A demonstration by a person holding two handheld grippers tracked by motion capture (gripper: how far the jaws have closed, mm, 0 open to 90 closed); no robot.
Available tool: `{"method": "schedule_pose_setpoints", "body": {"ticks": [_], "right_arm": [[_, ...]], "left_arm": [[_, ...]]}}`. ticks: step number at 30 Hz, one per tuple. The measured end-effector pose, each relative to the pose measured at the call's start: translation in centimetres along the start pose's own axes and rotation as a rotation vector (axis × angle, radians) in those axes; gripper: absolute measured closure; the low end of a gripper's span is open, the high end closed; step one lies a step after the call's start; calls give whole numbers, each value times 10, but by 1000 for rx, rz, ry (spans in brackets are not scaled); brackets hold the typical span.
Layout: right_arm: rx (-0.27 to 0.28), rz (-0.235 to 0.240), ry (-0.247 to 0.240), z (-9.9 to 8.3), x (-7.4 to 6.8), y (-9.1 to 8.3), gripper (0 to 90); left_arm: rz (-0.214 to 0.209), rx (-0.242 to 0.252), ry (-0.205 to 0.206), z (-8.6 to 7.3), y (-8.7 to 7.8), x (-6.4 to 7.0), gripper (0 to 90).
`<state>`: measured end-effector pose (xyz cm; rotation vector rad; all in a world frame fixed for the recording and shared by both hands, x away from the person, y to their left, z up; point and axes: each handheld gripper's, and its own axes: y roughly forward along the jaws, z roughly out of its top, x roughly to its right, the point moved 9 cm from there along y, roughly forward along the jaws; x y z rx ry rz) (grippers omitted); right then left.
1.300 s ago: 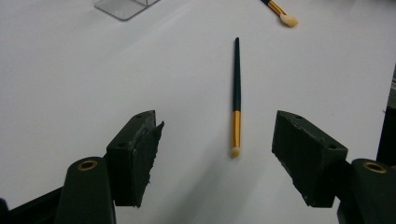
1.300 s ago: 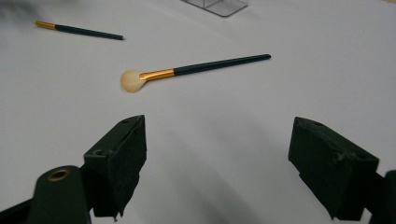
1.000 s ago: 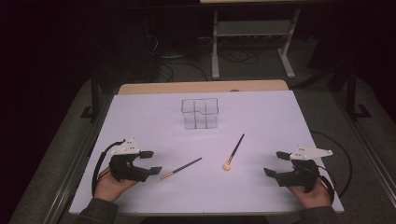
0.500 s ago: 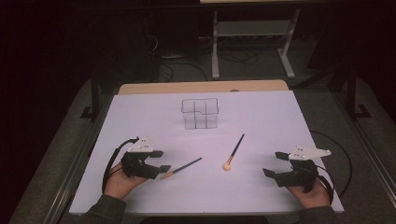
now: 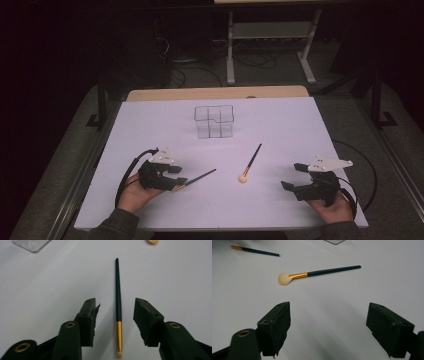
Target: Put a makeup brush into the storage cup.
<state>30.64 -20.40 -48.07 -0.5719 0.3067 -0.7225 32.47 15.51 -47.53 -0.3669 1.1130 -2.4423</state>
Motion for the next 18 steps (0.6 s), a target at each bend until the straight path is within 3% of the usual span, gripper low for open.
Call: {"method": "schedule_pose_setpoints", "body": {"ticks": [4, 12, 18], "right_arm": [[8, -5, -1, -1, 1, -3, 188], [-4, 5, -3, -1, -1, 1, 186], [-2, 6, -2, -2, 0, 0, 186]], "left_arm": [[-3, -19, -17, 0, 8, 1, 568], [-15, -74, 8, -4, 17, 2, 652], [-16, -94, -4, -7, 22, 2, 678]]}}
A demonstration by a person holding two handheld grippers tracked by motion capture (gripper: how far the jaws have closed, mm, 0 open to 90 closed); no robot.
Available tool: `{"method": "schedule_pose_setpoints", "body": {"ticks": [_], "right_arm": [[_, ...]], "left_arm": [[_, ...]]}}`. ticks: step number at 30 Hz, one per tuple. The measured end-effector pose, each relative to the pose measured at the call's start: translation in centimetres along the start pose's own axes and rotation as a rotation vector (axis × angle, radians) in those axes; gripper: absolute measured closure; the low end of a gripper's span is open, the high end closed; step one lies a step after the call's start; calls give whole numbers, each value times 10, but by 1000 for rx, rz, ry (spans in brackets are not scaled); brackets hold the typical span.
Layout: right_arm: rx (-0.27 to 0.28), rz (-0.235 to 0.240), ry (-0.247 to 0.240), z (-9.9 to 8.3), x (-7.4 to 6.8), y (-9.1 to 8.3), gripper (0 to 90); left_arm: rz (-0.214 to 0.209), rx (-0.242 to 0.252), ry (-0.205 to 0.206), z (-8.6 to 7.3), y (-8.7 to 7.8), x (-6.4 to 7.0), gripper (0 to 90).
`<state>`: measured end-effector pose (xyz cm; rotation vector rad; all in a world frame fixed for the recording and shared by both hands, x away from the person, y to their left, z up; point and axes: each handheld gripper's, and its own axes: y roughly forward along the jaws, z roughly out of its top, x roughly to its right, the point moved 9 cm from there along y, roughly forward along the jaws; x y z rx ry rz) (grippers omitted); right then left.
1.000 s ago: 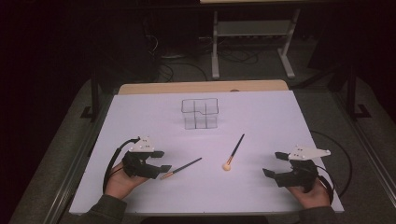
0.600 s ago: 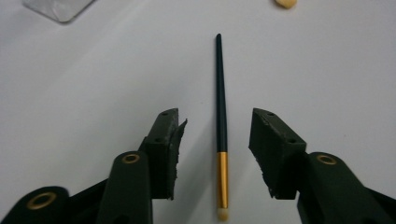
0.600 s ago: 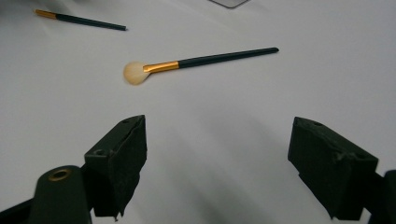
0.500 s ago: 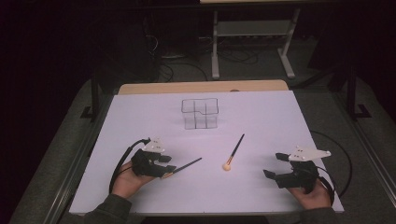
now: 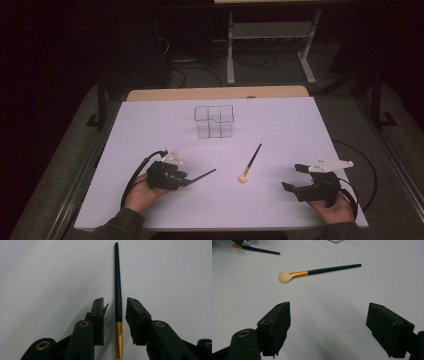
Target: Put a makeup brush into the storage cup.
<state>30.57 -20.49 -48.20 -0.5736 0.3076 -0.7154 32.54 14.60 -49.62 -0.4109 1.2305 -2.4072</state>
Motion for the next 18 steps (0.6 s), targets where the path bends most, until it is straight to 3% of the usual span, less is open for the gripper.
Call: {"method": "schedule_pose_setpoints", "body": {"ticks": [3, 12, 18], "right_arm": [[1, 2, -4, 0, 0, 0, 186], [-8, -1, -4, 0, -1, 2, 186], [-5, 1, -8, 1, -1, 2, 187]], "left_arm": [[-4, -22, 21, -2, 2, 1, 685], [-4, -35, 3, -4, 6, 0, 740], [7, -53, 14, -5, 7, 0, 782]]}}
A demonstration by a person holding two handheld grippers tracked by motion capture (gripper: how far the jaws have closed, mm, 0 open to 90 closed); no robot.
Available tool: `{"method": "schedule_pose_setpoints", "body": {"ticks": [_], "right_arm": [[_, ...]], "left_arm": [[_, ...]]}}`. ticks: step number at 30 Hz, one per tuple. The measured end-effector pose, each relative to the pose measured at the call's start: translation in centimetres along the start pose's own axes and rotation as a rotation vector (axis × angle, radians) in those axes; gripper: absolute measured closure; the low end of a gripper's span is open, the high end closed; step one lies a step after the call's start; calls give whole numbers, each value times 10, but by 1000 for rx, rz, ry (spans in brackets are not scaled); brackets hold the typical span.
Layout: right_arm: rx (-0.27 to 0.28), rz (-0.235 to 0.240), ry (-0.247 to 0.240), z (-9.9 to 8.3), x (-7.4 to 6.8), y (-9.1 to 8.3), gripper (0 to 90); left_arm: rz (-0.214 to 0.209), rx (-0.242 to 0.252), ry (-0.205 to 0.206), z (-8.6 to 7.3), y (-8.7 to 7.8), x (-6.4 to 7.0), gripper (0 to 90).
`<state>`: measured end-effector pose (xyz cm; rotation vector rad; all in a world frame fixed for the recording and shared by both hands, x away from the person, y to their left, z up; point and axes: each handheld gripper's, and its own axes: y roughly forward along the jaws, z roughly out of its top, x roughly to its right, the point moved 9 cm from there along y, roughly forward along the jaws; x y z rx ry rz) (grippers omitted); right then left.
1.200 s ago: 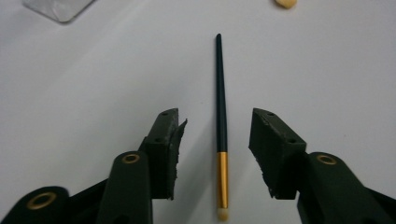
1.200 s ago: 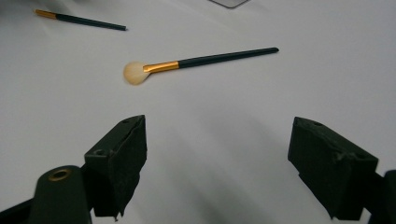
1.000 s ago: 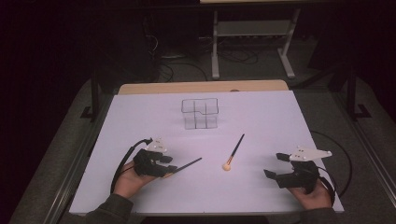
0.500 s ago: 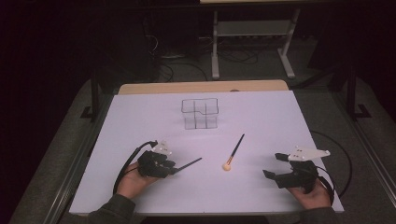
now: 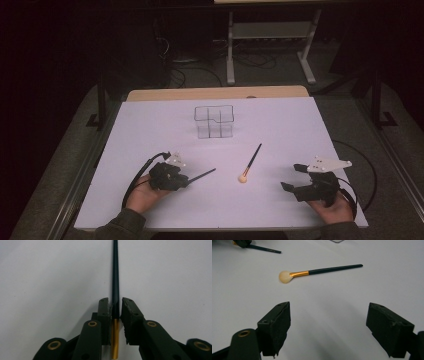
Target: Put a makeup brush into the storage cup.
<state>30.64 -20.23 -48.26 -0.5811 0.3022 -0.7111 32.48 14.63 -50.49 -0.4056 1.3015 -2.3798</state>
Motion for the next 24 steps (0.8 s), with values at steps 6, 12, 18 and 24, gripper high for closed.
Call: {"method": "schedule_pose_setpoints", "body": {"ticks": [6, 12, 18, 24], "right_arm": [[0, 3, -4, 1, -1, 0, 187], [-10, 15, -7, 0, -3, 2, 203], [-34, 27, -14, -2, -6, 7, 208], [-31, 30, -19, 4, -7, 6, 200]], "left_arm": [[2, 5, -27, 0, 0, -2, 825], [21, 9, -30, 0, 1, -1, 833], [5, 10, -31, -1, 0, -3, 835], [-3, 24, -43, -2, -1, -4, 836]]}}
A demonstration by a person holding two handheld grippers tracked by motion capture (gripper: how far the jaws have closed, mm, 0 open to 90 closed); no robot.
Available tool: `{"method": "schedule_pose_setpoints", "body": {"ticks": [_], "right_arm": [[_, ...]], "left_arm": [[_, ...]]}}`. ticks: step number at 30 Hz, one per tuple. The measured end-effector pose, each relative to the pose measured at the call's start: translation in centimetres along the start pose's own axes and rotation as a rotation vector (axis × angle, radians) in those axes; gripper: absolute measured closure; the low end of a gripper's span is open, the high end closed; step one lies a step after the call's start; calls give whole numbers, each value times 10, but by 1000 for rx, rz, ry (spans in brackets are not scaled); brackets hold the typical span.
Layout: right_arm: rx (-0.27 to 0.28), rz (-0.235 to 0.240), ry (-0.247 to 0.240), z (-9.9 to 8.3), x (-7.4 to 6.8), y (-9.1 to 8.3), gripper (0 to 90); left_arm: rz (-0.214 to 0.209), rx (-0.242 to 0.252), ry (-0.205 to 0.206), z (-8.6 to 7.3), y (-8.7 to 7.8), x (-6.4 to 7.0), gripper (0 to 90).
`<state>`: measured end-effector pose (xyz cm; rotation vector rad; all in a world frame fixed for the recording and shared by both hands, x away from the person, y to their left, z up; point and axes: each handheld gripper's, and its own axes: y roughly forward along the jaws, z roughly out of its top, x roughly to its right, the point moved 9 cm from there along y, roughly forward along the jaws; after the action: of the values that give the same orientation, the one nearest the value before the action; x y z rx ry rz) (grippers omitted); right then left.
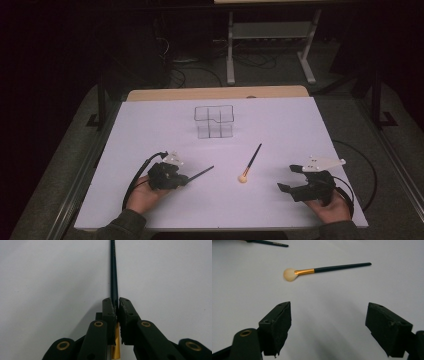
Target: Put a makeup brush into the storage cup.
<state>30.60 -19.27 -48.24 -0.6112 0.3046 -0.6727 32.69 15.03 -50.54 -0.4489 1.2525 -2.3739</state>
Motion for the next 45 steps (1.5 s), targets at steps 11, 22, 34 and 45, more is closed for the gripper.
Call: {"method": "schedule_pose_setpoints", "body": {"ticks": [11, 22, 34, 45], "right_arm": [[-19, 42, -29, 17, -9, 3, 203], [-67, 67, -85, 35, -13, 15, 201], [-61, 90, -106, 44, -18, 18, 205], [-69, 146, -137, 64, -29, 19, 212]], "left_arm": [[-38, 66, -35, 8, -13, 4, 836], [-42, 47, -11, 7, -18, 5, 838], [-60, 91, -24, 11, -23, 2, 838], [-94, 141, 24, 26, -38, 13, 838]]}}
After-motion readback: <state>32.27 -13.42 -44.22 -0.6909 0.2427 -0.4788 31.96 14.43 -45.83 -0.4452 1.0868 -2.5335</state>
